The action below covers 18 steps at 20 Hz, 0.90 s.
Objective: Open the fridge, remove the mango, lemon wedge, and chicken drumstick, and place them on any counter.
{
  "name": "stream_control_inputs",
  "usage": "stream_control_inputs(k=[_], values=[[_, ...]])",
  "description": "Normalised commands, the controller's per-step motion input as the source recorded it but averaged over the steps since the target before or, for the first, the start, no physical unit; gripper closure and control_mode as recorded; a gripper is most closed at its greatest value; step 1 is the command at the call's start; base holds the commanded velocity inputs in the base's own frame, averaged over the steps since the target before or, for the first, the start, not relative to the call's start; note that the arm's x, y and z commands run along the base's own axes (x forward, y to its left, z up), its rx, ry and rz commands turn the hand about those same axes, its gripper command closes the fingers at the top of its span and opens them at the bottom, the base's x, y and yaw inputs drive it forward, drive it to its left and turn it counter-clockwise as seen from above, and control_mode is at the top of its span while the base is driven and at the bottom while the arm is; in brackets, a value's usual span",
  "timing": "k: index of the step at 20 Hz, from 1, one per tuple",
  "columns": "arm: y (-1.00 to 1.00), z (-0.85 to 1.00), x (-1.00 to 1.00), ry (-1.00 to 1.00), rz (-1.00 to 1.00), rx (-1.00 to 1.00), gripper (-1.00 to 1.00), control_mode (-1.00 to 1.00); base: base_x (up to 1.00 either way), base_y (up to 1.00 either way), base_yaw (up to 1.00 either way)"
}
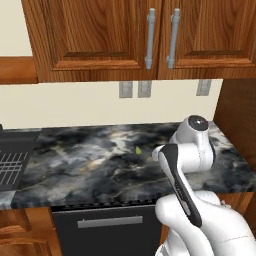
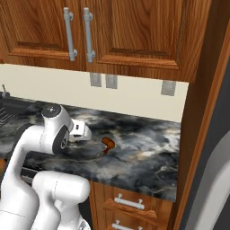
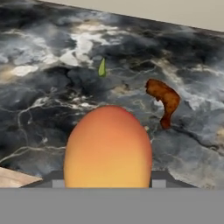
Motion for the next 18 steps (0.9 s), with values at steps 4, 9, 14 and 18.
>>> stream_control_inputs(k=[4,9,14,18], values=[[0.23,-0.38,0.60,0.16,0.01,-0.01,1.00,-1.00,0.00,0.00,0.00],[0.22,-0.41,0.70,0.14,0.00,-0.01,1.00,-1.00,0.00,0.00,0.00],[0.13,-0.42,0.81,0.13,0.00,0.00,1.00,-1.00,0.00,0.00,0.00],[0.00,-0.35,0.77,0.12,0.00,0.00,1.00,-1.00,0.00,0.00,0.00]])
